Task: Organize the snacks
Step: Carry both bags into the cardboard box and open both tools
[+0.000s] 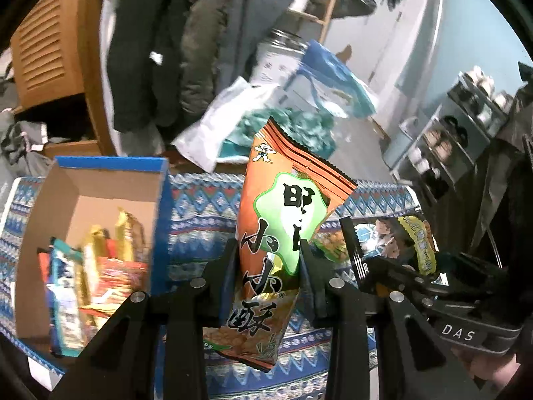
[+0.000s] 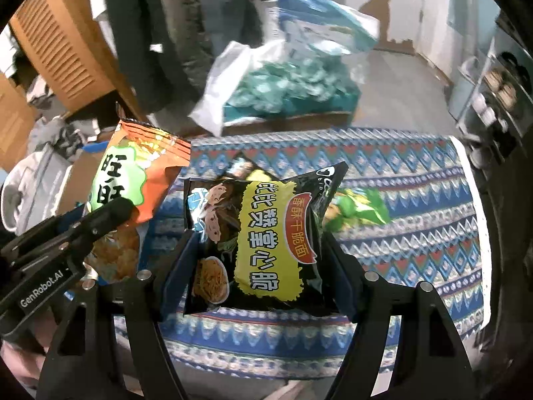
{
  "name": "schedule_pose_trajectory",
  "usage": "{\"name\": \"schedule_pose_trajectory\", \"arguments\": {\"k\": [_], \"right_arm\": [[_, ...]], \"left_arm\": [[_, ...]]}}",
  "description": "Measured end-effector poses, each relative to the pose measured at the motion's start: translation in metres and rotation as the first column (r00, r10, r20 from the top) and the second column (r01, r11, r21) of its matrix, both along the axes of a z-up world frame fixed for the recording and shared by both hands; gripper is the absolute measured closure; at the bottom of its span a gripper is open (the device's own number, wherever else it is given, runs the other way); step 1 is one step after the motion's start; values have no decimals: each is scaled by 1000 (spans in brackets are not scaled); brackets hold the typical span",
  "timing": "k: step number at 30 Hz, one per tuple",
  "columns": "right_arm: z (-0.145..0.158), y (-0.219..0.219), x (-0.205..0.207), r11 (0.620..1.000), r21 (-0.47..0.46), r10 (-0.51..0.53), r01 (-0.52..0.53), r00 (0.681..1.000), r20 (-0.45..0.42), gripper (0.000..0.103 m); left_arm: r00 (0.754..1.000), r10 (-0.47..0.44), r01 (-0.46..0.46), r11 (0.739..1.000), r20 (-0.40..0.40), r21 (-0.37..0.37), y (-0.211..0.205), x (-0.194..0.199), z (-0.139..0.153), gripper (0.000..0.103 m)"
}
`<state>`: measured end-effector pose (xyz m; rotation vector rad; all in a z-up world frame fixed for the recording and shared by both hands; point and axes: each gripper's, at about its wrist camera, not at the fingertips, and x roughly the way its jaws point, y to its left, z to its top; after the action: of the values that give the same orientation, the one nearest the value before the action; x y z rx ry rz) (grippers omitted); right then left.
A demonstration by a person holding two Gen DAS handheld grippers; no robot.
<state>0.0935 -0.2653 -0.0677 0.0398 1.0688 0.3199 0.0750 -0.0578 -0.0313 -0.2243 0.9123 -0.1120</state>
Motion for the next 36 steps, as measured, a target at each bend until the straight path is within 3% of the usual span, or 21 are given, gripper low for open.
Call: {"name": "schedule_pose_trajectory", "arguments": {"k": [10, 18, 36], "right_arm": [[18, 68, 3, 995, 6, 100, -101, 994, 30, 30], [22, 128, 8, 983, 3, 184, -184, 982, 34, 30], [-22, 252, 14, 940, -18, 340, -341, 939, -57, 30]], "left_arm": [[992, 119, -119, 993, 29, -12, 70, -13, 17, 69], [979, 202, -202, 979, 25, -7, 122, -21, 13, 69], [931, 361, -362, 932, -49, -18, 215, -35, -26, 69]]}}
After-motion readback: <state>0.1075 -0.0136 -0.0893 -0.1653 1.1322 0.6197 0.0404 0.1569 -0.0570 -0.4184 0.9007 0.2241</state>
